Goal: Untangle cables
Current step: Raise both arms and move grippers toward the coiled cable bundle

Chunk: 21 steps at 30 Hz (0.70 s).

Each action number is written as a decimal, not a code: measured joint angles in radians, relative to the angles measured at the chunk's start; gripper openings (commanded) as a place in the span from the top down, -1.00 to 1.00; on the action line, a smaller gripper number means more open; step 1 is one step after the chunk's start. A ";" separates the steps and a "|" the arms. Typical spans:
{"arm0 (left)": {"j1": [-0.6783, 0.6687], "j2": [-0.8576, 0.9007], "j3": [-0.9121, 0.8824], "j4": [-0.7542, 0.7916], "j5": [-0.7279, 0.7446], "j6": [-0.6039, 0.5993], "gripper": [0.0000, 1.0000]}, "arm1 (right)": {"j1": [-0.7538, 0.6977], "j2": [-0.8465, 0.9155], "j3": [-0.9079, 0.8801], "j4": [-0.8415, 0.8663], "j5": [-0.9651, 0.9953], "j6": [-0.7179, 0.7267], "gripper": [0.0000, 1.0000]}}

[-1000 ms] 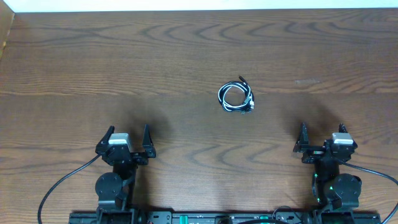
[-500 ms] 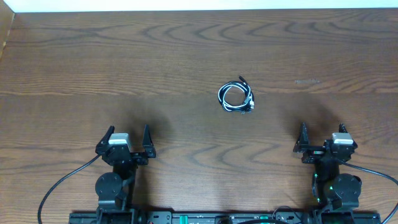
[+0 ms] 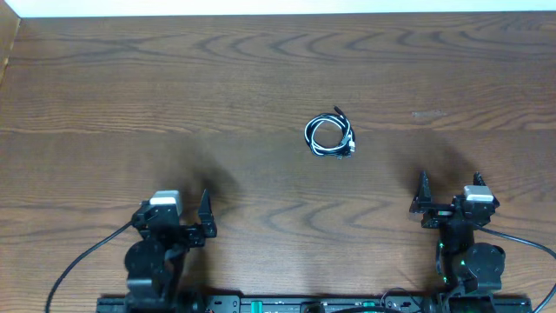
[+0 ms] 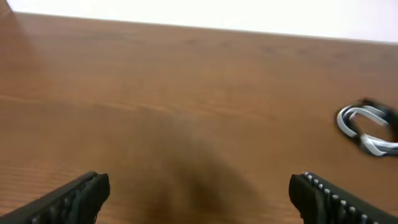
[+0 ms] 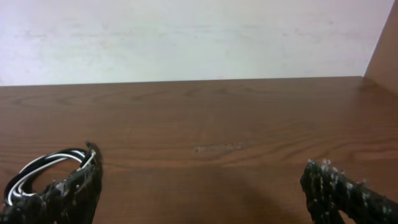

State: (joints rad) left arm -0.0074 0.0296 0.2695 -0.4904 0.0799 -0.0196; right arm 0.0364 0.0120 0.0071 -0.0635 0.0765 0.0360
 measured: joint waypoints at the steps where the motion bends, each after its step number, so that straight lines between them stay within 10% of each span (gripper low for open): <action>1: 0.000 0.005 0.031 -0.015 0.000 -0.007 -0.96 | 0.000 0.000 0.000 0.000 0.000 0.000 -0.99; 21: 0.000 0.519 0.572 -0.389 0.075 -0.058 -0.96 | 0.000 0.000 0.191 -0.117 -0.400 0.095 -0.98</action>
State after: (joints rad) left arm -0.0074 0.5488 0.8417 -0.8795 0.1551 -0.0772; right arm 0.0364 0.0124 0.1978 -0.1806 -0.3233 0.1310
